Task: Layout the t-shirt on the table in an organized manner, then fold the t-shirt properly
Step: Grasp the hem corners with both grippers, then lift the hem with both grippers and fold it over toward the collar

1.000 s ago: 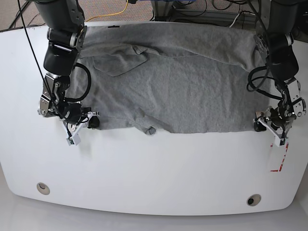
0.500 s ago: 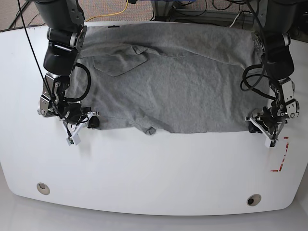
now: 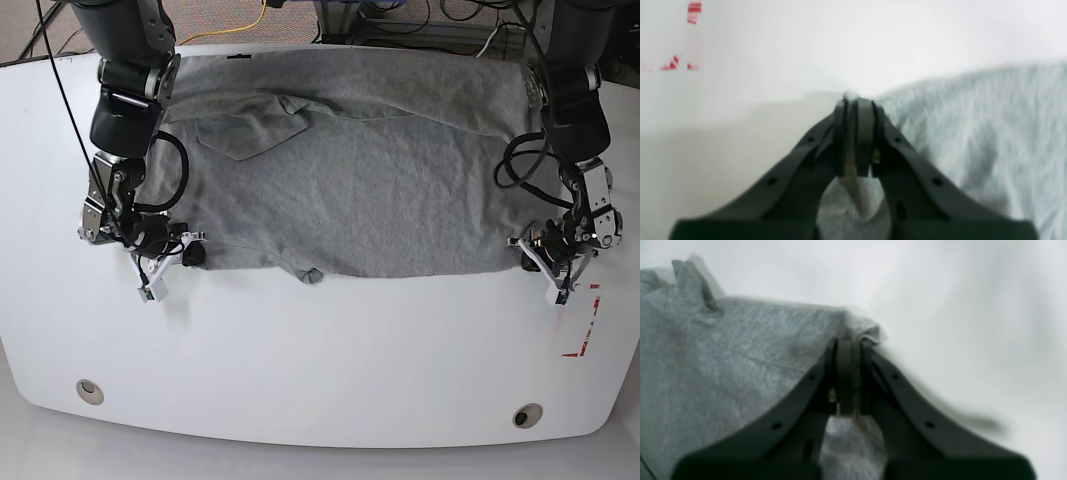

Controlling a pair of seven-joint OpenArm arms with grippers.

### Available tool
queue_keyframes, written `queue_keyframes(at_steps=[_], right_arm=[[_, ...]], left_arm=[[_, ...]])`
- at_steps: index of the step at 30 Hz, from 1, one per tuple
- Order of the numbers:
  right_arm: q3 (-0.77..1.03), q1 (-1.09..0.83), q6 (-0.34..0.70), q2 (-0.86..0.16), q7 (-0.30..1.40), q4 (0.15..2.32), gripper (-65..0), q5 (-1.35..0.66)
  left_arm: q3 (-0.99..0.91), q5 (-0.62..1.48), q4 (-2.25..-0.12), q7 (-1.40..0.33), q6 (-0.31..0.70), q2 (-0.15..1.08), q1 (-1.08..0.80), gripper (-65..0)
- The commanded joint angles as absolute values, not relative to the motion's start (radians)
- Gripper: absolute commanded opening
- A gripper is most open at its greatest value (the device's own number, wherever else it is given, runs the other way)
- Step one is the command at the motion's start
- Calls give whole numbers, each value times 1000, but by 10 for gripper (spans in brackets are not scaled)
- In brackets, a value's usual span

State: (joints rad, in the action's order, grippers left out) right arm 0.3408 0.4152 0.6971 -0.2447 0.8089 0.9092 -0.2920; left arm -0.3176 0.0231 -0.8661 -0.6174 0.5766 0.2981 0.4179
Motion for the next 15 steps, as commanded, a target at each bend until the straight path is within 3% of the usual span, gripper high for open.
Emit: queue_keyframes(at_steps=[1,15], right_arm=[[343,438,698,-285,809,963,-650,-294],[351,383,698,-289,981,1211,-650,-295]], left_arm=[[-318,31,-969,-664,578,312,447,-650],[-318,31,-1279,-825,578,274,369,-650]])
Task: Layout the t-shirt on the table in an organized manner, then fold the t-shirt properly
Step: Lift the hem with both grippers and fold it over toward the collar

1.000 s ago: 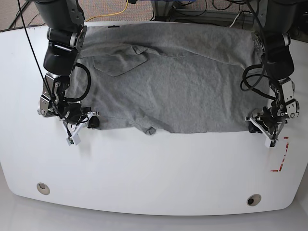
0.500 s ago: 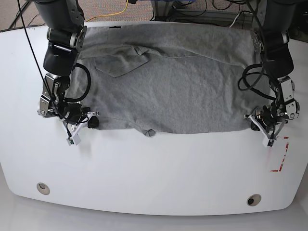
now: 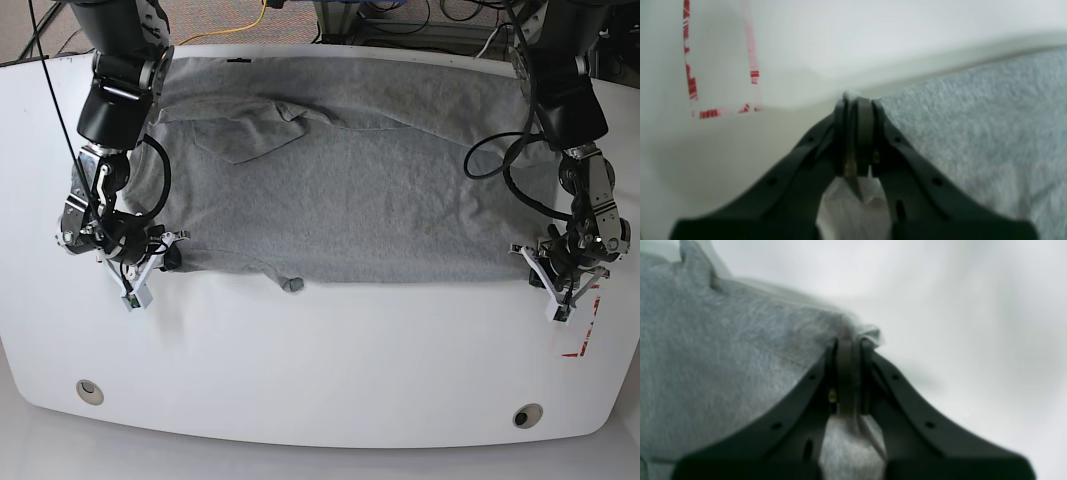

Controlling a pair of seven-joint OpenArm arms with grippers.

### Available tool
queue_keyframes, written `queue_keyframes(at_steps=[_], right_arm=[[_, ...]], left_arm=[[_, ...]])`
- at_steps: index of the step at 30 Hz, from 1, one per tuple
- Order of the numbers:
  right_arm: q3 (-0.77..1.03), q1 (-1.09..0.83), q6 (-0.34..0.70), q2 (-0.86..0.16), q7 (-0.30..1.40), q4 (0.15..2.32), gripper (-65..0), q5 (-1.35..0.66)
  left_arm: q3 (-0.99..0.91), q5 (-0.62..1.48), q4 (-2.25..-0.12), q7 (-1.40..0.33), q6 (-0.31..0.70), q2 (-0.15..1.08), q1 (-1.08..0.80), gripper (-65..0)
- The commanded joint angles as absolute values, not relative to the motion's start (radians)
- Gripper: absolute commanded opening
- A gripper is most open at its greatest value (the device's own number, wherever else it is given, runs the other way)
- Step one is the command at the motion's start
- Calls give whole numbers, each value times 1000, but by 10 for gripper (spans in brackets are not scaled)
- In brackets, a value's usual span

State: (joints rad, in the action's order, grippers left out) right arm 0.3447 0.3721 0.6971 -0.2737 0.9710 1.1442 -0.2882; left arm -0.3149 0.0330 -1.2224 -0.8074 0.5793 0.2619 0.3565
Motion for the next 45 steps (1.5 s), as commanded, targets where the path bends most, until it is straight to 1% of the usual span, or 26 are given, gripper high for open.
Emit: queue_keyframes(at_steps=[1,5,9,12,19,29,39,45], right_arm=[[351,372,698,-289,1003,1248,-650,-295],[351,343,698,-288,1052,1342,-650,-295],[352,303,698,-272,1102,1454,-650,-295],[360,274,698,-268,1141,1531,-650,-295],[410,202,698,-260,1241,1689,-650,-295],[410,67,698,-219,1287,1863,-650,-295],[410,-71,698,-176,1287,1952,-648,-295],[426,-127,698,-151,1282,1959,-647,-295]], left_arm=[[-318,31,-1308,-846,578,272,360,-650],[-318,31,-1371,-886,587,272,337,-650],[-320,31,-1445,-909,667,272,300,-650],[-321,30,-1491,-935,698,272,275,-650],[-346,30,-1620,-1033,698,275,209,-650],[-367,30,-1690,-1043,698,275,122,-650],[-369,25,-1701,-1043,698,291,62,-650],[-369,25,-1701,-1043,698,305,28,-650]])
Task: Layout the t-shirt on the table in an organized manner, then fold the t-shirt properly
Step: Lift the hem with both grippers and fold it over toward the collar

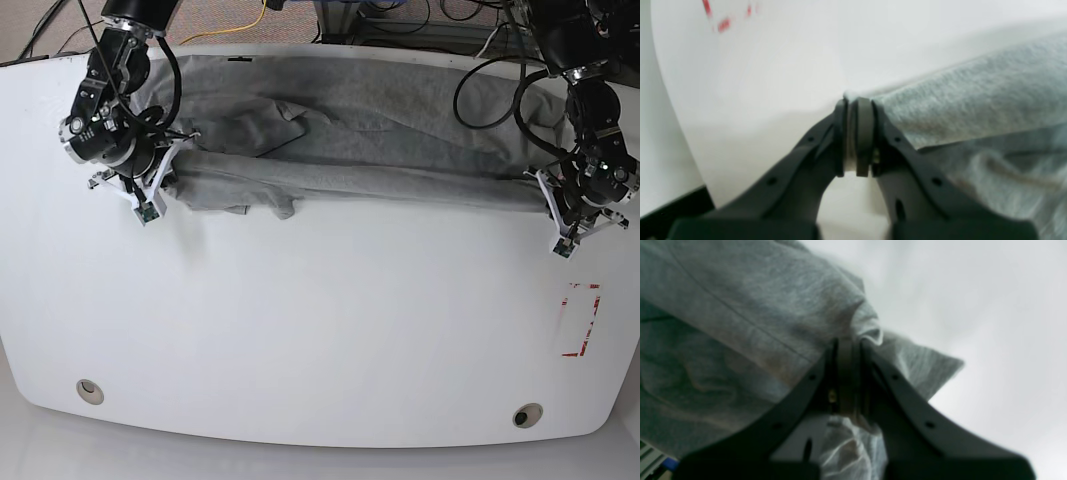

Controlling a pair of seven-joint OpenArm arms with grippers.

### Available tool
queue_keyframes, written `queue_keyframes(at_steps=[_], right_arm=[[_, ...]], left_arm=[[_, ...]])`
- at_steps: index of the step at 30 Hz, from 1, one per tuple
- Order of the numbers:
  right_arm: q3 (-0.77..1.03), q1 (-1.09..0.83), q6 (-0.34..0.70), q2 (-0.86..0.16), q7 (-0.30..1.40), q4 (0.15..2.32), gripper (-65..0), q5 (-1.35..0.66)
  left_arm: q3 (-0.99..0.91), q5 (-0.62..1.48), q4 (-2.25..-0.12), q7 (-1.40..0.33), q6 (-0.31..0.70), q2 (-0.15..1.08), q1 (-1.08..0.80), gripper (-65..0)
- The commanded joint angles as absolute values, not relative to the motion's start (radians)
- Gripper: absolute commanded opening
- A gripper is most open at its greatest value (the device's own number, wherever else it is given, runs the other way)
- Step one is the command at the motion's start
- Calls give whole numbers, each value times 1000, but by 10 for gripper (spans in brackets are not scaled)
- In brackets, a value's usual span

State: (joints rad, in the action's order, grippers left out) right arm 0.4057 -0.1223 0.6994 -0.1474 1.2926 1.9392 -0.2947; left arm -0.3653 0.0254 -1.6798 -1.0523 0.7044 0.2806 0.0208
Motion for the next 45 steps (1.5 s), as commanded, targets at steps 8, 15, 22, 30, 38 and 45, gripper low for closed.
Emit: queue_keyframes(at_steps=[8,15,22,30,38,45], right_arm=[[446,-163,698,-148,1282,1959,-644,-295],[447,-182,698,-148,1283,1959,-642,-295],[449,-213,698,-148,1285,1959,-487,-294],[449,-242,698,-148,1285,1997,-168,-294],[449,-211,698,-148,1282,2022,-133,-295],[449,-116,698,-148,1280,2011,-133,-295]], left_arm=[[-369,27,-1701,-1043,698,314,-12,-650],[-366,25,-1701,-1043,698,314,-47,-650],[-361,25,-1701,-1061,698,320,-81,-601],[-361,25,-1701,-1110,698,329,-84,-232],[-361,25,-1748,-1113,698,349,-79,-215],[-366,25,-1773,-1113,698,351,-68,-215]])
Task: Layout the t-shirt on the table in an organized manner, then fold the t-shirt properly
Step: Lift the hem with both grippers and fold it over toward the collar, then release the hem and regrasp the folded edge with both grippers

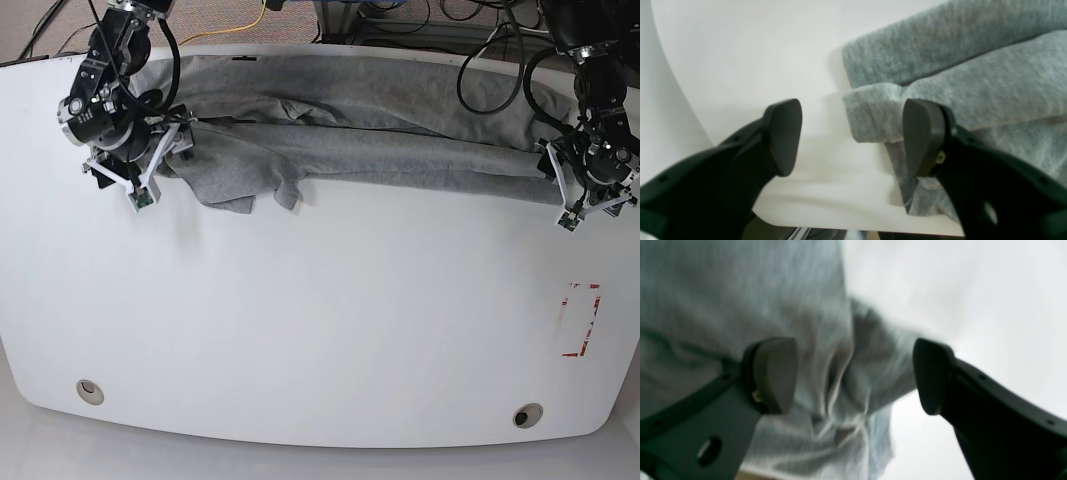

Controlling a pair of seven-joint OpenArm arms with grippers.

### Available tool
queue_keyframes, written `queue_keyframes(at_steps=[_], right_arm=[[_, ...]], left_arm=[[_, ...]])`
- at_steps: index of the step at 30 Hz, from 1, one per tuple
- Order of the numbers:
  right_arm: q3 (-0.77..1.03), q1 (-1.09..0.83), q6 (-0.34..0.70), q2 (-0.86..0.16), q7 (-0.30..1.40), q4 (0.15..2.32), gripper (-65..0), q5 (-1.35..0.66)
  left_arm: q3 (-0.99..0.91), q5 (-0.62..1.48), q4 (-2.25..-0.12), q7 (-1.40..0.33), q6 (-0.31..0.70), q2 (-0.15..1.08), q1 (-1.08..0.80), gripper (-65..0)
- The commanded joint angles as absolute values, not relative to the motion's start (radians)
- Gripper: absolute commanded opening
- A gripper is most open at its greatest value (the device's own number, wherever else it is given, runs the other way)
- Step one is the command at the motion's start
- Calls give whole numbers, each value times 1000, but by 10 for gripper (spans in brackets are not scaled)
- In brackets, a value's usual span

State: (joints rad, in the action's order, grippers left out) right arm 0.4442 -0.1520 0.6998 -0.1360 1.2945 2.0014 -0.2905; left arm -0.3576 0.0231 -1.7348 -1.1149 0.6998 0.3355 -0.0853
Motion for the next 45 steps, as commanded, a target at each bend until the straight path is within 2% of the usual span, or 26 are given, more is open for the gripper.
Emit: queue_keyframes(at_steps=[1,7,18,30,36,38,41,45], right_arm=[[449,-96,698,-148,1280,2002,-132,-295],[444,12,698,-113,1279,1917,-128,-295],[441,114,698,-101,1182,1604,-128,-295],[440,88,698,-64,1184,1584,-132,-297],[367,76,698,-45,1184,1589,-135,-297],[360,62,698,-42,1184,1589,-154,-297],[355,58,698,-38,1184,1589,-228,-297],[337,56,698,-24,1182,1589,-404,-297]], left_arm=[[-366,25,-1784,-1113,698,351,-62,-215],[-366,28,-1810,-1113,698,346,-54,-215],[-361,28,-1810,-1113,698,343,-28,-217],[-361,28,-1810,-1110,698,343,-28,-217],[-361,28,-1808,-1109,698,343,-28,-217],[-361,28,-1808,-1109,698,343,-28,-217],[-361,28,-1808,-1109,698,343,-28,-217],[-361,28,-1808,-1109,698,343,-28,-217]])
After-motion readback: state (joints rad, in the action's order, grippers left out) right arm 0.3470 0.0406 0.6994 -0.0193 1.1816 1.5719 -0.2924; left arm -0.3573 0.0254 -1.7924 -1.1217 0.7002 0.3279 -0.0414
